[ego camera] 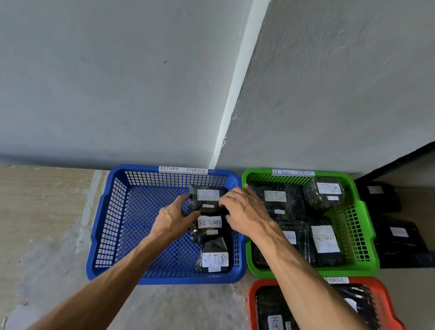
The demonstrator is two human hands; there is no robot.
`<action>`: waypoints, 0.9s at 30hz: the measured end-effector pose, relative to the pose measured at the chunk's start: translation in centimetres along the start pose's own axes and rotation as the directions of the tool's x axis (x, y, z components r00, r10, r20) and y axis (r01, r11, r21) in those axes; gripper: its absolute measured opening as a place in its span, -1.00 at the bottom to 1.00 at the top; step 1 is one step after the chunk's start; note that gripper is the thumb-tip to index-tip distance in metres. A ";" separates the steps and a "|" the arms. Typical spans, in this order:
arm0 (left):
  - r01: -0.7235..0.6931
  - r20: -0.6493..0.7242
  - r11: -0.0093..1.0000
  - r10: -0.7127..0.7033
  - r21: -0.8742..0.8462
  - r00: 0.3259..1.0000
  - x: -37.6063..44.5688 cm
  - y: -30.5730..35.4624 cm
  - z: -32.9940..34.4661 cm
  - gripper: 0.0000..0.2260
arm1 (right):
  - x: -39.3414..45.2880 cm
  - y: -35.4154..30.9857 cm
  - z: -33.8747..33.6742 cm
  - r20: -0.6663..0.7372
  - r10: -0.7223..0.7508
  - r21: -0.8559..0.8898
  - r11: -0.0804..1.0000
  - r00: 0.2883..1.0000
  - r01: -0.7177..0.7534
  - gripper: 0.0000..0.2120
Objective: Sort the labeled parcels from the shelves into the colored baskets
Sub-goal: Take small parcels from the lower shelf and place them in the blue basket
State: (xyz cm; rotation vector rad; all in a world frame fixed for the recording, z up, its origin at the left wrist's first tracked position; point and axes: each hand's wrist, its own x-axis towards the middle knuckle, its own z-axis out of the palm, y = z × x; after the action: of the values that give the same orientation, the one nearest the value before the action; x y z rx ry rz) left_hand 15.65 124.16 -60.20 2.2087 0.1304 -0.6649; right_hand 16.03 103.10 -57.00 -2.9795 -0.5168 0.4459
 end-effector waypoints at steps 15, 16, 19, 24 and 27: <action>-0.159 -0.029 0.974 0.166 0.162 0.986 -5.0 6.5 -1.3 -0.57 | -8.8 1.2 -3.0 -0.271 0.152 0.221 0.971 0.951 -0.093 -0.75; -0.184 -0.042 0.969 0.193 0.167 0.980 -6.2 7.7 -1.1 -0.60 | -10.2 1.4 -3.4 -0.299 0.163 0.227 0.969 0.940 -0.096 -0.76; -0.275 -0.054 0.933 0.295 0.232 0.954 -10.1 12.0 1.0 -0.73 | -15.1 3.0 -4.2 -0.386 0.204 0.245 0.963 0.899 -0.113 -0.72; -0.484 -0.024 0.777 0.537 0.403 0.843 -18.2 19.3 8.6 -0.64 | -26.6 7.6 -5.6 -0.480 0.246 0.201 0.965 0.842 -0.167 -0.49; -0.573 -0.024 0.682 0.653 0.454 0.757 -22.8 23.2 14.2 -0.49 | -34.2 11.2 -5.8 -0.493 0.270 0.185 0.961 0.827 -0.204 -0.36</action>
State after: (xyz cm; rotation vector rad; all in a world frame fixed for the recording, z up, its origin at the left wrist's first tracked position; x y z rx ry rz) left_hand -2.82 100.98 -40.60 2.5041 -0.7194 -0.0950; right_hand -9.46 80.69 -43.76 -2.8683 -0.0574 -0.3043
